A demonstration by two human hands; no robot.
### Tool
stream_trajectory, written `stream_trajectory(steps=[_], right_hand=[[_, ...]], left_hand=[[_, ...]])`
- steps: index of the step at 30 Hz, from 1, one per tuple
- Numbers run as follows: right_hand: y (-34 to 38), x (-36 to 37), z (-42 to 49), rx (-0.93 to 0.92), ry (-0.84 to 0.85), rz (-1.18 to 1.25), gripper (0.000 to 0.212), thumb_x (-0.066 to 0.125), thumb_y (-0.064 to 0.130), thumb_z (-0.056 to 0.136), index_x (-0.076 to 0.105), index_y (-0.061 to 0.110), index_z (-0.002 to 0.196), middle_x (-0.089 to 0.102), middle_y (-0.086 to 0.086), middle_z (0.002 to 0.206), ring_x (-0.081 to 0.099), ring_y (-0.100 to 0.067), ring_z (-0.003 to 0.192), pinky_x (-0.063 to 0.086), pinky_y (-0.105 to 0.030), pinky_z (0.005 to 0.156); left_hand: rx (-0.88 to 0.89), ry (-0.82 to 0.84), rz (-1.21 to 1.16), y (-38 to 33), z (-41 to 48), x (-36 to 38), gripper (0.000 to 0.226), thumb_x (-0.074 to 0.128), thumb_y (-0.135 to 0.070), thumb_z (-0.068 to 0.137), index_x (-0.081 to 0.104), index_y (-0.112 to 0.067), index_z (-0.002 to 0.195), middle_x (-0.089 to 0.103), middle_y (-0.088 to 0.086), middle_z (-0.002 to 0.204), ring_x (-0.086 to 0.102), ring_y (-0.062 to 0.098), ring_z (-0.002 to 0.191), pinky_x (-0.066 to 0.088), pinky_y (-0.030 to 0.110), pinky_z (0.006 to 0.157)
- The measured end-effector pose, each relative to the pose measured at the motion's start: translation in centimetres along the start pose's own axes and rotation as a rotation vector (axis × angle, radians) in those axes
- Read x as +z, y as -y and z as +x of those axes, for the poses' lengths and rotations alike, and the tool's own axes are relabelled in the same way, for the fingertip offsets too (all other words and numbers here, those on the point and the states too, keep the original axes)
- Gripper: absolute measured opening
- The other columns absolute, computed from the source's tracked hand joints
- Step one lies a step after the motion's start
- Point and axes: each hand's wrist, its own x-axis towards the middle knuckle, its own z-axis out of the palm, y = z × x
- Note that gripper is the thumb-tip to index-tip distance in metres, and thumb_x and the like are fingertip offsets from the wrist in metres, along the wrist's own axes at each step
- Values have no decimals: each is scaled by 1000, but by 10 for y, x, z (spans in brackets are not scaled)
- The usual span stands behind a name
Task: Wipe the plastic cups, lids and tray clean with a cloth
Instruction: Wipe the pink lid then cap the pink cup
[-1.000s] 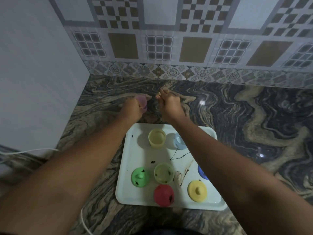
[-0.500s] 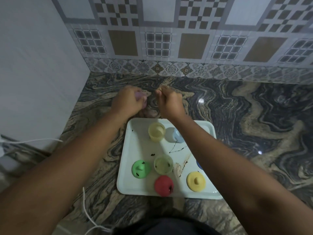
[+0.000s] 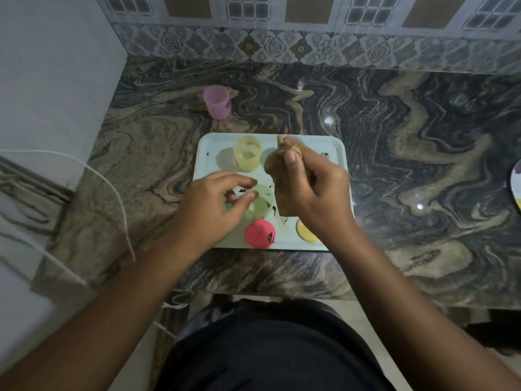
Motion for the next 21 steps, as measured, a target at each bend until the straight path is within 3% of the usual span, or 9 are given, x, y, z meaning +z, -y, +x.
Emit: stream_trajectory(steps=[4,6,8,10,14,18,21], right_hand=[[-14,-9,-46,26,12,10,22,52,9,106,71,9,96,72,-4,92,69,-7,86,55,-28,83],[-24,-9,-62,73,38,-6,16,52,12,107,66,14,101,70,5,83,66,-1,76,55,-26,74],[-37,-7,-74,115,82,-69,23,51,16,108,69,14,93,62,15,74,59,4,66,48,-21,66],[-49,-3,-82,144,109,-131,24,52,19,107,72,14,94,63,18,77,58,7,70,43,-14,70],[-63,4,-87,172,60,-188,21,56,19,105,75,11,110,70,17,98,65,5,92,43,-4,82],[-68,6,-88,163,81,-209,19,56,16,104,74,10,107,64,23,85,59,16,79,40,-3,76],[-70,8,-90,177,86,-194,19,56,18,104,75,11,104,69,20,88,62,10,83,44,-7,79]], left_hand=[[-52,219,182,20,-35,35,26,66,-26,86,74,-24,110,70,-10,103,65,15,81,54,30,70],[-88,288,286,25,-47,48,32,62,-30,89,69,-28,119,66,-10,109,64,17,86,53,31,69],[-110,310,323,28,-55,57,39,59,-34,91,61,-30,130,63,-9,115,63,18,91,55,36,72],[-105,281,331,31,-57,63,42,59,-37,92,58,-32,134,61,-7,113,62,18,94,53,32,71],[-127,167,289,33,-52,73,37,65,-46,87,66,-29,120,57,-7,106,59,15,93,44,27,67],[-156,92,249,31,-46,83,34,65,-47,87,69,-28,115,58,-6,103,61,16,92,52,32,69],[-181,51,196,30,-45,88,26,66,-41,89,73,-26,108,58,-7,99,60,17,91,54,35,71]])
